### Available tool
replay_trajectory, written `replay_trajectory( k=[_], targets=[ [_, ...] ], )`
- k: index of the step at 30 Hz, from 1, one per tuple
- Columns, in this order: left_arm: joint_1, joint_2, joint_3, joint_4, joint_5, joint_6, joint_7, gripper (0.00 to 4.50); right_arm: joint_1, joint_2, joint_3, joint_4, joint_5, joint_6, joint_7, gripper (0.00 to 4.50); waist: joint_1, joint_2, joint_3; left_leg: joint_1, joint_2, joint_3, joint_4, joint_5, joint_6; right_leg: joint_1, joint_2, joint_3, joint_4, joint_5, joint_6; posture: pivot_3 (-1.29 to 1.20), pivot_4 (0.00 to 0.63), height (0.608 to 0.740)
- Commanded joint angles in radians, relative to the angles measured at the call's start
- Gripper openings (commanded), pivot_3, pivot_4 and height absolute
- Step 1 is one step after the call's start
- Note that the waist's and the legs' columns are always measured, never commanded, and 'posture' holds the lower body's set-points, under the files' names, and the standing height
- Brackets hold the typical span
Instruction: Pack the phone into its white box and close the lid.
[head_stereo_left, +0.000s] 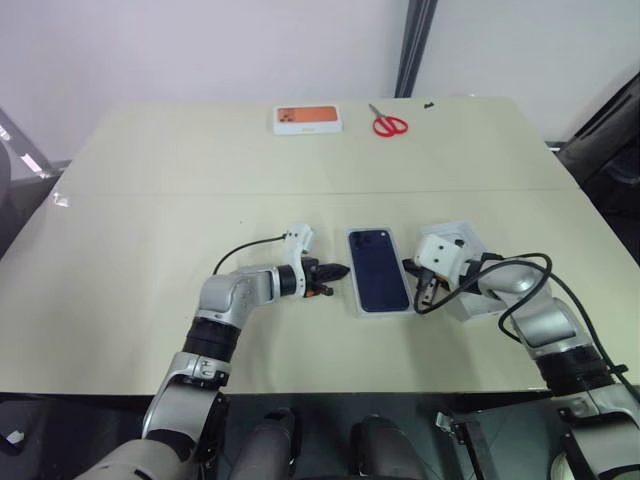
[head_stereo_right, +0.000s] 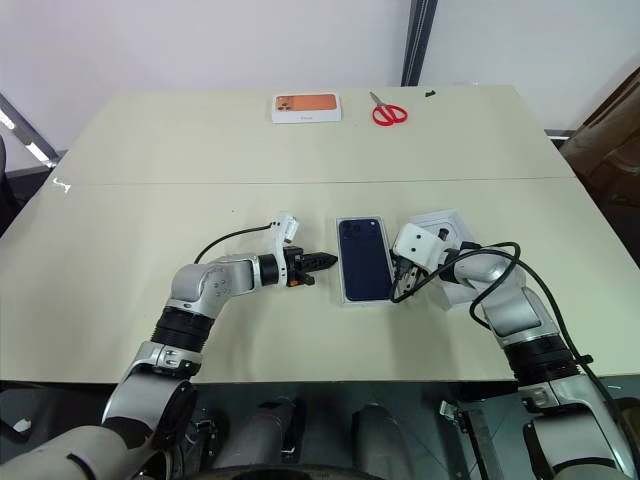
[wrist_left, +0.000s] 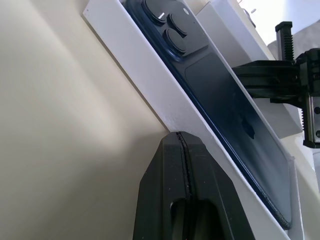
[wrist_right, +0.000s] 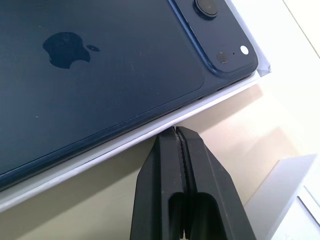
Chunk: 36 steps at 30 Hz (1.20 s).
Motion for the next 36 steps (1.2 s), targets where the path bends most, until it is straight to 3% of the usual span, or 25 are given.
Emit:
replay_trajectory(
  k=[1, 5, 16, 18, 20, 24, 26, 27, 31, 36],
  targets=[
    [0.010, -0.011, 0.003, -0.041, -0.008, 0.000, -0.003, 0.00, -0.009, 0.000, -0.004, -0.039, 0.014, -0.012, 0.011, 0.03, 0.000, 0.000, 0.000, 0.000, 0.000, 0.000, 0.000, 0.000, 0.000, 0.000, 0.000, 0.000, 0.000, 0.000, 0.000, 0.00, 0.150, 0.734],
    [0.029, 0.029, 0.013, -0.072, 0.029, -0.063, 0.005, 0.00, -0.014, -0.011, -0.028, -0.054, 0.014, 0.005, -0.005, 0.03, 0.001, 0.000, 0.000, 0.000, 0.000, 0.000, 0.000, 0.000, 0.000, 0.000, 0.000, 0.000, 0.000, 0.000, 0.000, 0.00, 0.150, 0.734],
    [0.077, 0.230, 0.137, -0.199, -0.040, -0.078, -0.102, 0.00, 0.052, -0.084, -0.221, -0.189, 0.144, 0.184, -0.018, 0.03, -0.011, 0.000, 0.000, 0.000, 0.000, 0.000, -0.001, 0.000, 0.000, 0.000, 0.000, 0.000, 0.000, 0.000, 0.000, 0.00, 0.150, 0.734],
    [0.084, 0.257, 0.144, -0.210, -0.031, -0.115, -0.127, 0.53, 0.074, -0.076, -0.247, -0.202, 0.174, 0.230, -0.028, 0.00, -0.012, 0.000, 0.000, 0.000, 0.000, 0.000, -0.001, 0.000, 0.000, 0.000, 0.000, 0.000, 0.000, 0.000, 0.000, 0.00, 0.150, 0.734],
    [0.108, 0.316, 0.145, -0.233, -0.008, -0.216, -0.207, 1.34, 0.077, -0.051, -0.285, -0.238, 0.225, 0.330, -0.062, 0.91, -0.015, 0.000, 0.000, 0.000, 0.000, 0.000, -0.001, 0.000, 0.000, -0.001, 0.000, 0.000, 0.000, 0.000, 0.000, 0.00, 0.150, 0.734],
    [0.171, 0.399, 0.135, -0.252, 0.018, -0.386, -0.338, 3.49, 0.077, -0.037, -0.325, -0.303, 0.315, 0.524, -0.086, 3.09, -0.017, 0.001, 0.001, 0.000, 0.001, 0.000, -0.003, 0.000, 0.000, -0.002, 0.000, 0.001, 0.000, 0.000, 0.000, 0.00, 0.150, 0.734],
    [0.211, 0.427, 0.140, -0.258, 0.021, -0.453, -0.387, 4.34, 0.102, -0.054, -0.324, -0.332, 0.325, 0.569, -0.089, 3.97, -0.015, 0.002, 0.001, 0.000, 0.001, 0.000, -0.003, 0.000, 0.000, -0.002, 0.000, 0.001, 0.000, 0.000, 0.000, 0.00, 0.150, 0.734],
    [0.227, 0.434, 0.144, -0.259, 0.026, -0.488, -0.401, 4.40, 0.109, -0.057, -0.326, -0.344, 0.332, 0.599, -0.097, 4.46, -0.015, 0.001, 0.001, 0.000, 0.001, 0.000, -0.003, 0.000, 0.000, -0.001, 0.000, 0.001, -0.001, 0.000, 0.000, 0.00, 0.150, 0.734],
    [0.288, 0.452, 0.150, -0.284, 0.047, -0.638, -0.449, 4.40, 0.125, -0.030, -0.373, -0.415, 0.380, 0.702, -0.161, 4.46, -0.008, 0.002, 0.001, 0.000, 0.001, 0.000, -0.002, -0.005, 0.008, -0.001, -0.001, 0.001, -0.002, 0.000, 0.000, 0.00, 0.150, 0.734],
    [0.323, 0.472, 0.172, -0.288, 0.005, -0.639, -0.489, 4.40, 0.292, -0.022, -0.376, -0.579, 0.343, 0.683, -0.247, 4.46, 0.004, 0.002, 0.001, 0.000, 0.001, 0.000, -0.003, -0.005, 0.009, -0.001, -0.001, 0.001, -0.002, 0.000, 0.000, 0.00, 0.150, 0.734]
  ],
)
